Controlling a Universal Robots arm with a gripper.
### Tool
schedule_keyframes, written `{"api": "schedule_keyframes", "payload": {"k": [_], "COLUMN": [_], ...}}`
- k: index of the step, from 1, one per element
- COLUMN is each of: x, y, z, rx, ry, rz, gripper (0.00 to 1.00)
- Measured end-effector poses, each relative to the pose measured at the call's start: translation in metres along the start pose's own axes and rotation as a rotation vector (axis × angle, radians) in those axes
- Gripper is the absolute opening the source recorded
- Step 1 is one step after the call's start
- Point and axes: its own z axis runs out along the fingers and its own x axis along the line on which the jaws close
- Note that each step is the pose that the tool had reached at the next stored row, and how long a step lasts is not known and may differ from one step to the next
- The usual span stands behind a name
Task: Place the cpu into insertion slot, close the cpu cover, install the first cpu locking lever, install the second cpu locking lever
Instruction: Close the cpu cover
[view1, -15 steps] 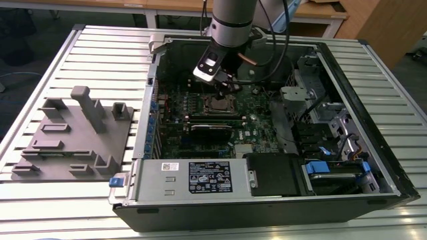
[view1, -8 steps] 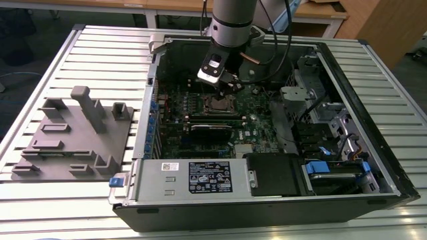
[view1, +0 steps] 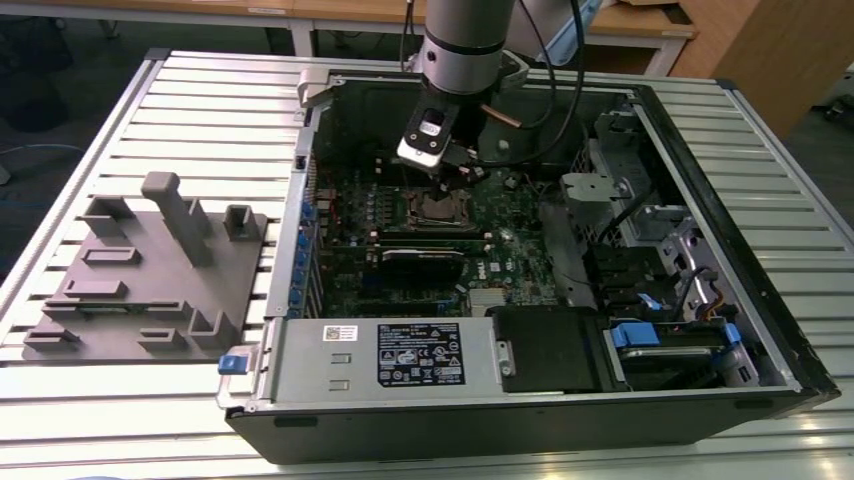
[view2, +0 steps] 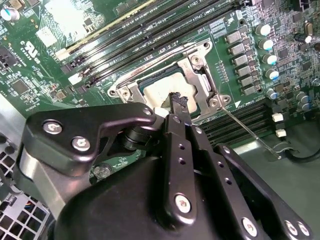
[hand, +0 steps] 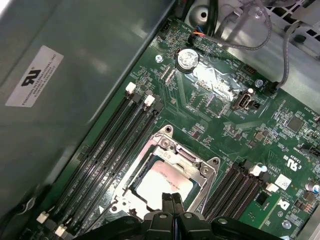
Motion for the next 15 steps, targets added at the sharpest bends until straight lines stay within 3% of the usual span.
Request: {"api": "schedule_keyframes", "payload": {"k": [7,15], "x": [0.0,0.0], "y": [0.0,0.0], "z": [0.0,0.0], "rx": [-0.0012,-0.0011], "ry": [0.0033,0.0033], "rz": [-0.063,-0.067], "gripper": [0.11,0.11]}}
